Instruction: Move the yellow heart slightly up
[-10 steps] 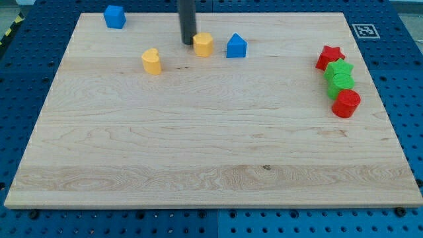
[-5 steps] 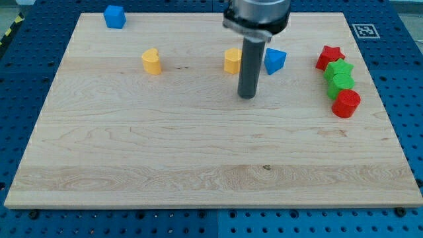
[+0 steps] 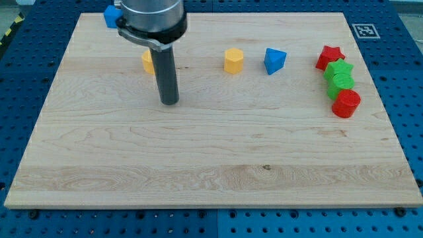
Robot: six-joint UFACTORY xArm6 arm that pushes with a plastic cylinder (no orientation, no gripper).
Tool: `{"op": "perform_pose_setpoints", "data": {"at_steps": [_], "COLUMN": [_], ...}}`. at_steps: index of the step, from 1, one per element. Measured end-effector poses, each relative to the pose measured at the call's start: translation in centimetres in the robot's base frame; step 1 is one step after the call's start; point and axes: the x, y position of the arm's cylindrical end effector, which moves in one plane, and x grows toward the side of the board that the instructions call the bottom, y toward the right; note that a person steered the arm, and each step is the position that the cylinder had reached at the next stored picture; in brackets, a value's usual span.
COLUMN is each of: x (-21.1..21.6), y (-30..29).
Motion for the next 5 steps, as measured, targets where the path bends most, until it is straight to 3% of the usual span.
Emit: {"op": "perform_pose_setpoints", "data": {"at_steps": [1, 5], "x": [-3.3, -9.7], "y": [-1.8, -5.0]}}
